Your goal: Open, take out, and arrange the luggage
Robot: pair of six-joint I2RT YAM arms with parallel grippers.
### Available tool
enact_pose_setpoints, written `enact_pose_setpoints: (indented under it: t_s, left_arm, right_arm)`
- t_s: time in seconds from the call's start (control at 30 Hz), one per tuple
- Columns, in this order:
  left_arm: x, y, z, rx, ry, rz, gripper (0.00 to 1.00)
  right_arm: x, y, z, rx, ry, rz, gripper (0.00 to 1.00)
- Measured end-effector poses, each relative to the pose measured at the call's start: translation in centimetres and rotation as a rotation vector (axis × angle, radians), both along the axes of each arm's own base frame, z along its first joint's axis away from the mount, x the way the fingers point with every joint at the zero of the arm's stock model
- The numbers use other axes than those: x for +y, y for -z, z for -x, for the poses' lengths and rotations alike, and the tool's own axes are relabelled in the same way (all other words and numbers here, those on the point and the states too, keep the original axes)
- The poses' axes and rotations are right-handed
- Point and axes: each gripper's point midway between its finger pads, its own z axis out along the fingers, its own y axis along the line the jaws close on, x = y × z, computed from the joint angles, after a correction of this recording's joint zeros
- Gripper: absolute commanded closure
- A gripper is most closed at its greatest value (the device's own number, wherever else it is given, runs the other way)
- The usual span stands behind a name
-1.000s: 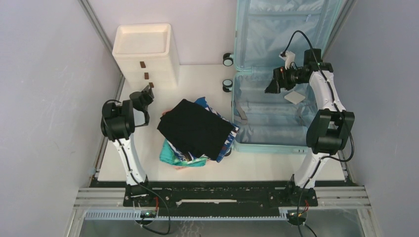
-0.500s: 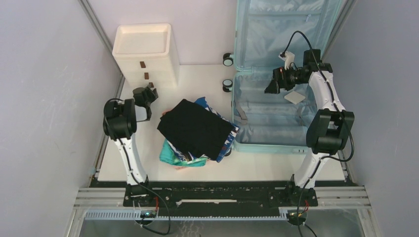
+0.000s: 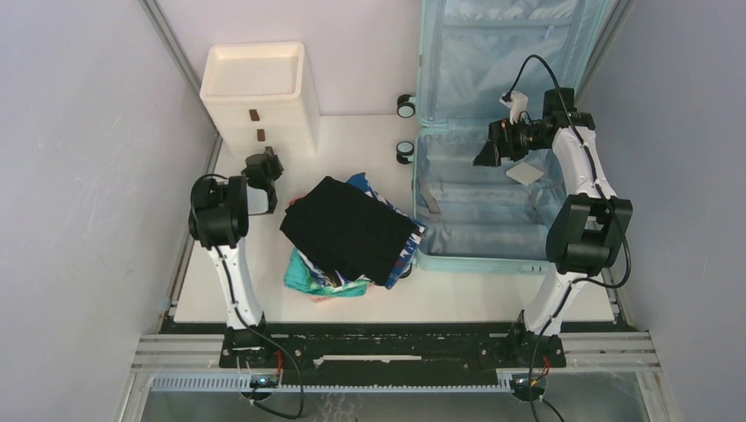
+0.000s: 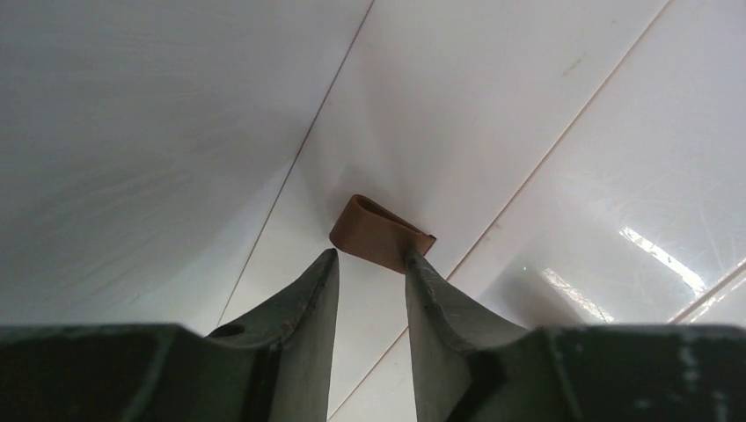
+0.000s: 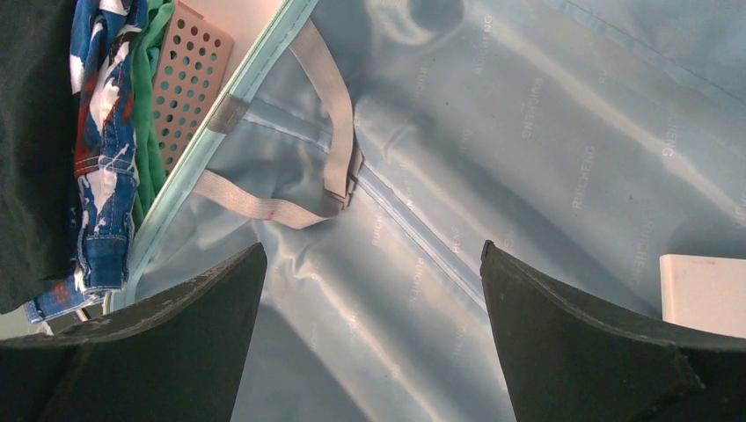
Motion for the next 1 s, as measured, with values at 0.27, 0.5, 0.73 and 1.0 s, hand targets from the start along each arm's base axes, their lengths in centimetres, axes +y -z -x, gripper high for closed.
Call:
enact_pose_setpoints:
  t_s: [0.27,0.5,0.73,1.0]
  left_arm:
    - [0.5,-0.6,-0.2,-0.027,-0.033,-0.016,0.84]
    - [0.7,-1.1,-0.3,-0.05,-0.046,-0.023,1.0]
    - [1.0,-1.2,-0.3,-0.055,-0.05,-0.023,1.0]
    - [1.3,0.7,1.6,-0.009,-0.056,-0.041,1.0]
  right_arm:
    - [0.0,0.0,0.0,0.0,0.0,0.0,0.0]
    - [0.0,0.0,0.0,0.0,0.0,0.001,0.0]
    - [0.0,0.0,0.0,0.0,0.0,0.001,0.0]
    - [0.0,0.0,0.0,0.0,0.0,0.001,0.0]
